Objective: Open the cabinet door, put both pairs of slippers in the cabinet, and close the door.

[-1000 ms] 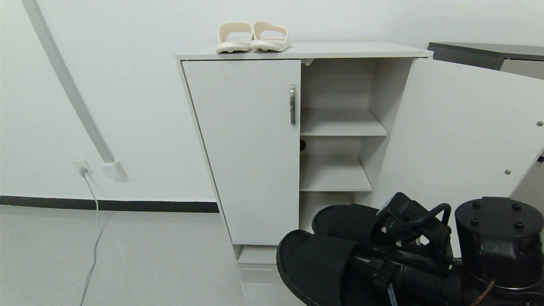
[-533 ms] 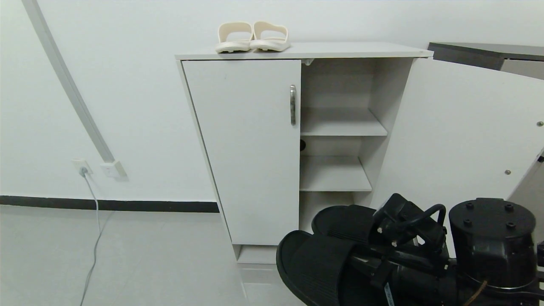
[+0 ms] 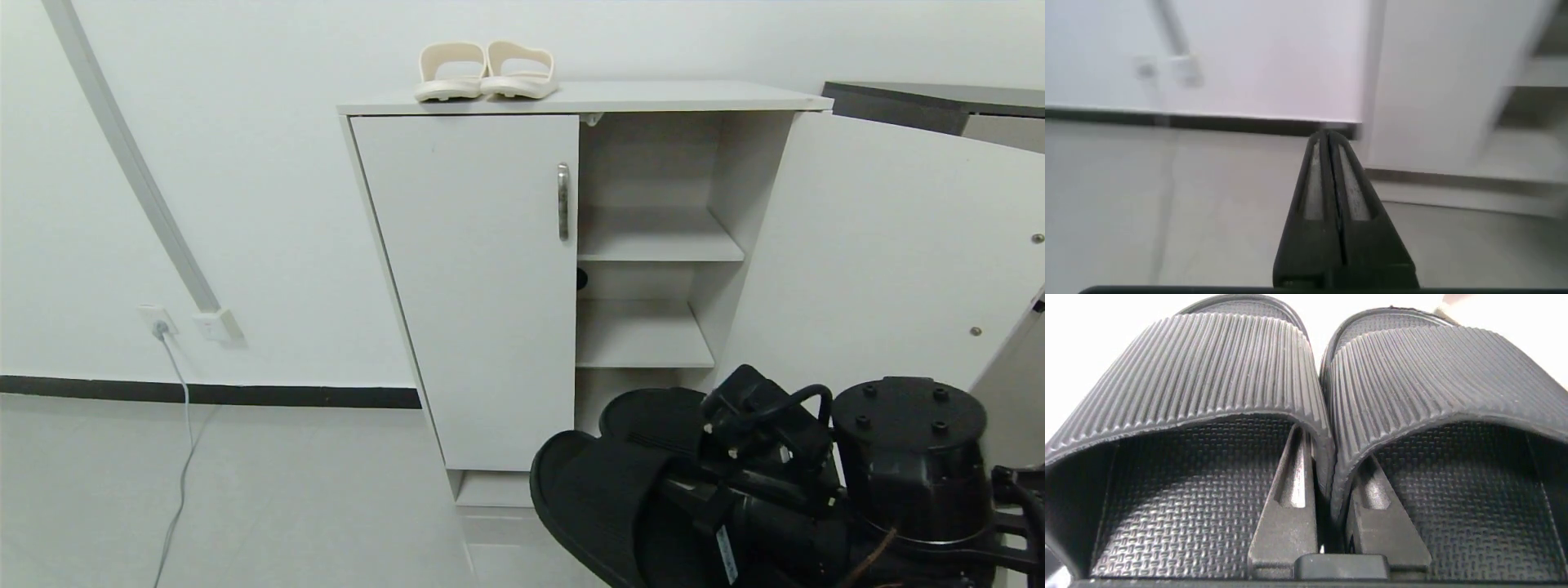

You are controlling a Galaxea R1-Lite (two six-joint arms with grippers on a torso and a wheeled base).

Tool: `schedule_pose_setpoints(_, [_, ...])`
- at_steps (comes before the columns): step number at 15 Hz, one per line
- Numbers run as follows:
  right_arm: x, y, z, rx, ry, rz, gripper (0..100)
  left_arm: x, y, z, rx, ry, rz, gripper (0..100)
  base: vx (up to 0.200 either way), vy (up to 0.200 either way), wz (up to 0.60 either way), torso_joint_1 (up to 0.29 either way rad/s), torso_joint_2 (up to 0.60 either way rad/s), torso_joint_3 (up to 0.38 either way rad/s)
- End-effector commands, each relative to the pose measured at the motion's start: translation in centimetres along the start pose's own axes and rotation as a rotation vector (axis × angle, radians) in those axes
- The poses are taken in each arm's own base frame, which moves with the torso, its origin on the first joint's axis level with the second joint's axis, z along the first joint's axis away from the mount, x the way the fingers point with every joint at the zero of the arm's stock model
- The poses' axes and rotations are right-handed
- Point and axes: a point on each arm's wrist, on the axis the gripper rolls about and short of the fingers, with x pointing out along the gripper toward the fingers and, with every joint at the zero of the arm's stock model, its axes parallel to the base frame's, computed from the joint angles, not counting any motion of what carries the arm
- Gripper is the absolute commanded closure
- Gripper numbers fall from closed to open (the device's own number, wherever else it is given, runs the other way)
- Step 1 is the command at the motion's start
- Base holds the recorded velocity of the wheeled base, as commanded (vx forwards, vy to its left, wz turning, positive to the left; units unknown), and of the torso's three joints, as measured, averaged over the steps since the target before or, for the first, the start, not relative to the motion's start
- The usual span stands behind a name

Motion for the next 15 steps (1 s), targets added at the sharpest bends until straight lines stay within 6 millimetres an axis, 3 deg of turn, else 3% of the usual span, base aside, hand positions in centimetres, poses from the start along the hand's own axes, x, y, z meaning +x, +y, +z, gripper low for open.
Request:
schedule_pose_setpoints(1, [1.6,0.0,-0.1,0.025,0.015,-0.055,100,0.1,-0.2,-0.4,0.022,0.008,-0.104,100,0.0,0.0,0.0,0.0,0.0,0.0])
schedule_pose_setpoints(3, [3.1,0.1,0.1,0.078,-0.013,-0.128,100,0.1,0.4,-0.5,-0.013,-0.005,-0.407,100,0.0,0.0,0.0,0.0,0.0,0.0])
schedule_pose_setpoints(6, [4.1,-0.1,0.3,0.09,-0.032,-0.226,100,0.2,0.8,-0.5,-0.023,-0.001,-0.246,100,0.0,0.0,0.0,0.0,0.0,0.0])
schedule_pose_setpoints(10, [5.8,-0.1,-0.3,0.112,-0.023,-0.285,100,0.2,0.7,-0.5,-0.03,0.004,-0.211,100,0.0,0.0,0.0,0.0,0.0,0.0])
schedule_pose_setpoints(15, [6.5,-0.1,-0.6,0.116,-0.011,-0.289,100,0.2,0.7,-0.5,-0.036,0.005,-0.177,100,0.0,0.0,0.0,0.0,0.0,0.0])
